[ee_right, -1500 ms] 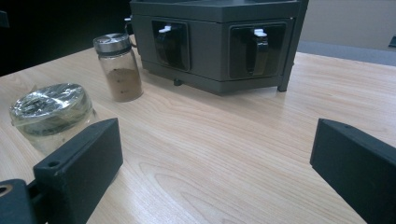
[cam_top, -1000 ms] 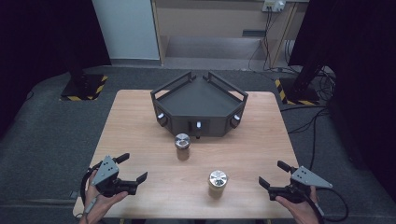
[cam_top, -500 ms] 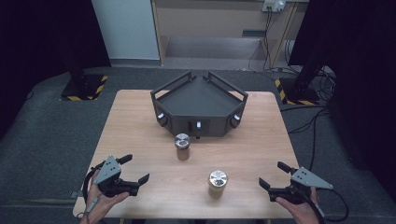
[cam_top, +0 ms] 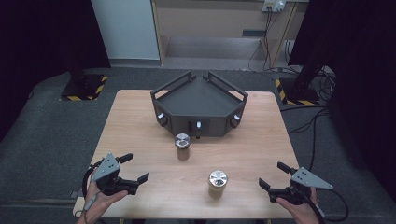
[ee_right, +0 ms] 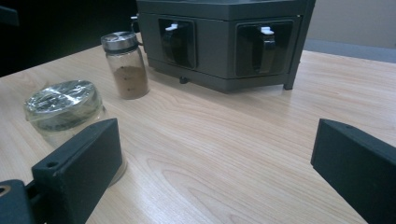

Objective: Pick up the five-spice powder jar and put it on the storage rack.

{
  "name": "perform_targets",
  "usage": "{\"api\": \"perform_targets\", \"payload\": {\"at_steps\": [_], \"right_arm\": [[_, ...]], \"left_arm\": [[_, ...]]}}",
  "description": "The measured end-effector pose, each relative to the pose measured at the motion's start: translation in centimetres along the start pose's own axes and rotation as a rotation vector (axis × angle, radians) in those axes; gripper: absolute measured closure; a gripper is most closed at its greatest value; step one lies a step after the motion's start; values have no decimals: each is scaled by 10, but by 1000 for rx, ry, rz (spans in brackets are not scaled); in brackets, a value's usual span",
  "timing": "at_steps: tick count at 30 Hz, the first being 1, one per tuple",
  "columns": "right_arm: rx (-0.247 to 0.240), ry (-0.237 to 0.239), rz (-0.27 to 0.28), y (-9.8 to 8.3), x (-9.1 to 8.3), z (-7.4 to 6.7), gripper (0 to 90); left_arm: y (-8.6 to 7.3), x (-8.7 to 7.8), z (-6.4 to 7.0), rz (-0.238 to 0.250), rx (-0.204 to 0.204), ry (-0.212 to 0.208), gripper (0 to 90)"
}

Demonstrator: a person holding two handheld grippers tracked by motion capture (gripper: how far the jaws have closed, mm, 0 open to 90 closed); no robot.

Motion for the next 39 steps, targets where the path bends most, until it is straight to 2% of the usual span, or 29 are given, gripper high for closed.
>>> {"api": "perform_targets", "payload": {"at_steps": [4,13,20,23,28,35,39], "right_arm": [[7,20,6,0,0,0,23],[10,51,21,0,-1,3,22],[5,64,12,0,-1,2,25],[9,64,5,-1,0,3,25],[11,70,8,-1,0,3,24],[17,78,13,-1,0,4,24],[19,78,14,-1,0,4,23]], "left_arm": [[11,1,-4,-11,5,-24,27],[28,2,-14,-32,1,-46,26],[46,6,-23,-76,24,-71,26],[53,8,-27,-97,47,-65,26],[64,11,-34,-108,61,-56,26],[81,23,-39,-143,88,-80,26],[87,32,-43,-163,89,-98,26]]}}
Point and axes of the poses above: each handheld gripper's, and its own axes: x roughly forward along the jaws, y roughly out of its top, z roughly to its right, the point moved 10 cm from there along x, roughly forward along the jaws, and after that the axes turned 3 degrees about z, right-handed, at the moved point
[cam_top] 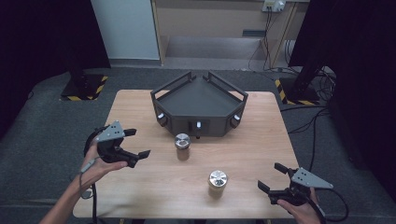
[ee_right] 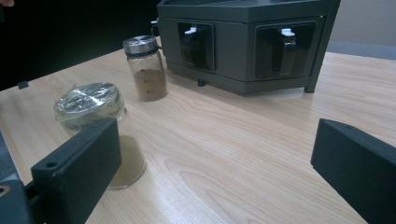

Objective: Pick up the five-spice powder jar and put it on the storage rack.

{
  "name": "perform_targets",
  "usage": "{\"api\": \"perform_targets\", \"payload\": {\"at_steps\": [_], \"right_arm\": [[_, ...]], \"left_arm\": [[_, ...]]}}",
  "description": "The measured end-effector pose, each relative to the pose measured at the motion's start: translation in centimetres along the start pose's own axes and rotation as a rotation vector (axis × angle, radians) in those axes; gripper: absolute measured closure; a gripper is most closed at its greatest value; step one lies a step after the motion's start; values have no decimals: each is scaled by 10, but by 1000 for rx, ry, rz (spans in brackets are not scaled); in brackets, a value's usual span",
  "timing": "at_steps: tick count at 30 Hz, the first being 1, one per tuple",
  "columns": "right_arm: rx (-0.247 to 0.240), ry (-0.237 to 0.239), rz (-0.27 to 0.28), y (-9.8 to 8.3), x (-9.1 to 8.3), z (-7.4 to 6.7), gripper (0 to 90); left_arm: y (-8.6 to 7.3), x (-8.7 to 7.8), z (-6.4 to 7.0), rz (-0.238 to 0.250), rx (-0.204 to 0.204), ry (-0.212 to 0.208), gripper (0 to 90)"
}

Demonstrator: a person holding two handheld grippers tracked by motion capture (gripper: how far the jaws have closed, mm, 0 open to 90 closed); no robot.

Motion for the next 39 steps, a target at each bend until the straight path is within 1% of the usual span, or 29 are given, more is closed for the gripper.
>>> {"api": "perform_targets", "payload": {"at_steps": [2,4,7,10,12,16,20,22,23,24,25,26,28,29,33,34,35,39], "right_arm": [[0,0,1,0,0,0,23],[1,-1,1,0,0,0,23],[-1,1,0,0,0,0,24],[-1,2,-1,0,0,0,24],[-1,2,-1,0,0,0,24],[-1,2,0,0,0,0,24],[-3,4,-2,0,0,0,24],[-1,2,0,0,0,0,24],[-1,2,1,0,-1,0,24],[-1,2,1,0,-1,0,24],[-2,2,1,0,-1,0,24],[-2,2,1,0,-1,0,24],[-1,3,1,0,-1,0,24],[-1,3,1,0,-1,0,24],[-3,4,0,0,-1,0,24],[-3,4,1,0,-1,0,24],[-3,4,1,0,-1,0,24],[-4,4,1,0,-1,0,24]], "left_arm": [[3,4,-3,-21,-8,-11,26],[5,9,-5,-46,-5,-18,26],[9,16,-9,-69,-1,-28,26],[13,23,-12,-81,1,-34,25],[15,27,-13,-86,-3,-47,26],[17,37,-12,-97,3,-58,27],[19,49,-11,-122,10,-69,29],[20,55,-11,-134,13,-66,30],[21,58,-12,-137,8,-70,31],[21,58,-12,-137,8,-70,33],[21,65,-11,-144,3,-76,34],[21,65,-11,-144,3,-76,35],[22,73,-10,-163,5,-83,35],[22,73,-10,-163,5,-83,35],[22,83,-10,-167,1,-87,36],[22,89,-10,-169,2,-87,36],[22,89,-10,-169,2,-87,36],[22,100,-9,-181,1,-97,36]]}}
Point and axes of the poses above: each handheld gripper's, and its own axes: x roughly forward along the jaws, y roughly out of its top, z roughly to its right, the point moved 10 cm from there along x, roughly forward along the jaws, and after that the axes turned 3 degrees about z, right-handed, at the moved point
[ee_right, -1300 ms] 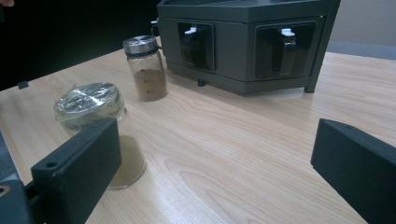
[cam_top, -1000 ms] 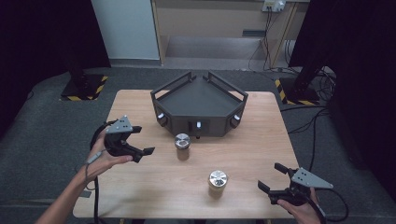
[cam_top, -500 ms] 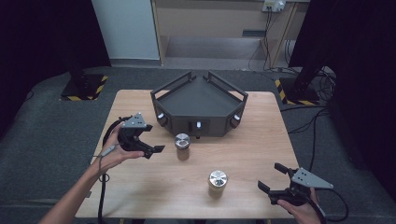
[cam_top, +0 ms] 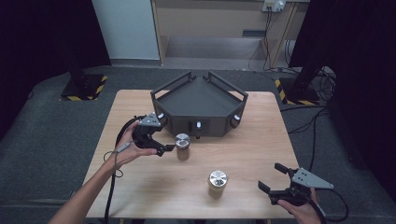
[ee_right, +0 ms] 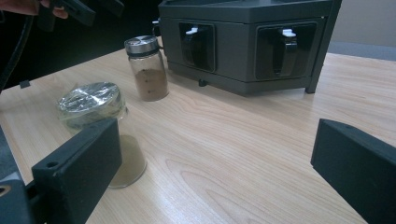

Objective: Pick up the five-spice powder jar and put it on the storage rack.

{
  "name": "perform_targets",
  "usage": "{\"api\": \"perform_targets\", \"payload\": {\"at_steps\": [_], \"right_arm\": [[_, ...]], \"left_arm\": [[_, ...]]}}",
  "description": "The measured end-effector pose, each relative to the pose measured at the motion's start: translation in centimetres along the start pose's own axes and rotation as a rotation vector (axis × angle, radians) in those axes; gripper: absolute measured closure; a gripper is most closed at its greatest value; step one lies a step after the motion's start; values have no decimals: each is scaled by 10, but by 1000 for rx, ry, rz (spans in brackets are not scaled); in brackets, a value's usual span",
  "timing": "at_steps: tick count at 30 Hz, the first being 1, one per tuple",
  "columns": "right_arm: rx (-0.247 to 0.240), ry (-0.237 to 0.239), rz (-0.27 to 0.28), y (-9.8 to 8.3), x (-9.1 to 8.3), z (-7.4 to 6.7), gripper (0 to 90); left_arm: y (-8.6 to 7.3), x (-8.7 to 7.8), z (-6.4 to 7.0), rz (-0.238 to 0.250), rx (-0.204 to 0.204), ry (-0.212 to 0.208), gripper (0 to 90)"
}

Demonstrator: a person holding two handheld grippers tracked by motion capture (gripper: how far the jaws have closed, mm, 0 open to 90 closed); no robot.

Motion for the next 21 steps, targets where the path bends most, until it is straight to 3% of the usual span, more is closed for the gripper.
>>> {"api": "perform_targets", "payload": {"at_steps": [21], "right_arm": [[-2,1,1,0,-1,1,24]], "left_arm": [[2,55,-4,-55,-11,-21,80]]}}
Point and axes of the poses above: each handheld gripper's, and its own axes: x roughly forward along the jaws, y roughly out of its top, z roughly to its right, the point moved 10 cm from there along x, roughly forward along the jaws, and after that the axes turned 3 degrees about z, right-handed, at the moved point
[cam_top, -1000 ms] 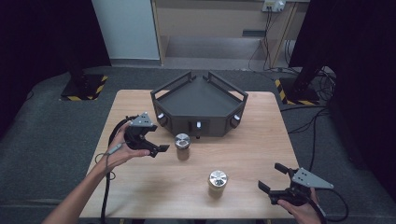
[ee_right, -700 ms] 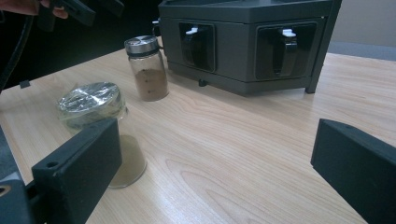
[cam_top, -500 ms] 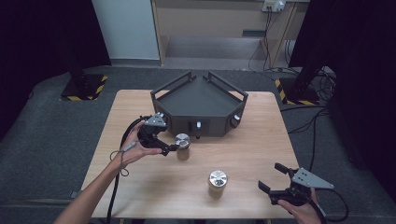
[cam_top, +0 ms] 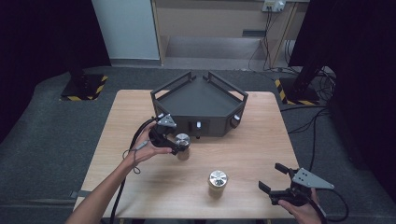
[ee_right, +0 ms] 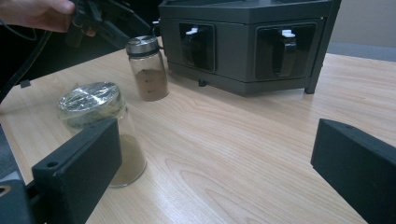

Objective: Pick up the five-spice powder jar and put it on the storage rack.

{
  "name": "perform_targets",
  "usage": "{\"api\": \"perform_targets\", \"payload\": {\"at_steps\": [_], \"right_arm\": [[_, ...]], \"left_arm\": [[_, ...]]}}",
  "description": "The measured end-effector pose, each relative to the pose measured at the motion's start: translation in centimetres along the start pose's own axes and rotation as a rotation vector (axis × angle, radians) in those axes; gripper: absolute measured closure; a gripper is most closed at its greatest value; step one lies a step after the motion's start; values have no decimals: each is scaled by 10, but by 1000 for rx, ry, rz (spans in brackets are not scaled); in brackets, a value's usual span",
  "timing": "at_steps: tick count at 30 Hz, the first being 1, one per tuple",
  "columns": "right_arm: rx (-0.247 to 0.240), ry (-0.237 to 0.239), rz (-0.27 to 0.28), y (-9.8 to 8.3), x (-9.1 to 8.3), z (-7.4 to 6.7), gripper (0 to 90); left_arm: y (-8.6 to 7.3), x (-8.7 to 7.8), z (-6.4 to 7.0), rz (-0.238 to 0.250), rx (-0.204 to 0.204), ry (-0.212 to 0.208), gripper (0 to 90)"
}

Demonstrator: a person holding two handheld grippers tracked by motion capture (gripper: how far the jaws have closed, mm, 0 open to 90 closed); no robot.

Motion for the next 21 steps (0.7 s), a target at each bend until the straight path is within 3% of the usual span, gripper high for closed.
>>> {"api": "perform_targets", "payload": {"at_steps": [14,17,21], "right_arm": [[1,0,-1,0,0,0,24],[1,0,0,0,0,0,24],[1,-1,-1,0,0,0,24]], "left_arm": [[-4,19,-1,-25,3,-8,128],[-8,21,-2,-14,-3,-6,174],[-10,19,-2,5,5,-11,303]]}}
Point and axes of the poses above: each handheld gripper's, and its own axes: x roughly forward along the jaws, y roughly out of its top, z roughly to its right, the point moved 10 cm from there along x, roughly forward along the jaws, and after that the axes turned 3 degrees about z, right-handed, at the moved point
